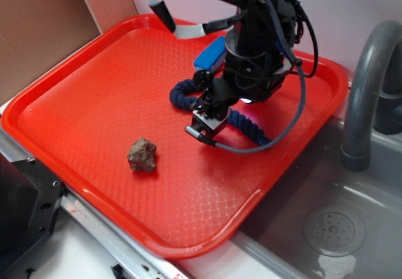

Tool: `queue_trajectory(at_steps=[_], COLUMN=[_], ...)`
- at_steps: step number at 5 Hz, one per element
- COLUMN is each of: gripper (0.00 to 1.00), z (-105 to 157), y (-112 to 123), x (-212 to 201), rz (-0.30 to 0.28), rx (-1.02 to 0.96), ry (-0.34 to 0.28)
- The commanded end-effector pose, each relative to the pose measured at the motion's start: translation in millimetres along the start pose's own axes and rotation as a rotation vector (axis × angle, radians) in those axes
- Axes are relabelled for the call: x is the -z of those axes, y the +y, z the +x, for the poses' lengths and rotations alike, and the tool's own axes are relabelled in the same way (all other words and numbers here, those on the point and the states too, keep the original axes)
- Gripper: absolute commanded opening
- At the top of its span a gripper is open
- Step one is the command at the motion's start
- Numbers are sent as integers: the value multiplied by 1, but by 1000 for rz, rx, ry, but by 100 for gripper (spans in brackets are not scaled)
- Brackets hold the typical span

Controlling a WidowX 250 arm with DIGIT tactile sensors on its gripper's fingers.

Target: Grab the blue rope.

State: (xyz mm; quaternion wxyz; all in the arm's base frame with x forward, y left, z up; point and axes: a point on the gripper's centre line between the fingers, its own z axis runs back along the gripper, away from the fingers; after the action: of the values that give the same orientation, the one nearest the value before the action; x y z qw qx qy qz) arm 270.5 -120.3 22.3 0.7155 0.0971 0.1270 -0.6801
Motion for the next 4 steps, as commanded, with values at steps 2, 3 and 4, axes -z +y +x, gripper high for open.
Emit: queue_trajectory(at_steps=[2,3,4], gripper=[0,0,0], z=[-4,-4,-9], y=[-14,-15,-17], x=[6,8,8], rz=[36,30,42], rx=[-43,-56,-176], ry=[-71,-79,-25])
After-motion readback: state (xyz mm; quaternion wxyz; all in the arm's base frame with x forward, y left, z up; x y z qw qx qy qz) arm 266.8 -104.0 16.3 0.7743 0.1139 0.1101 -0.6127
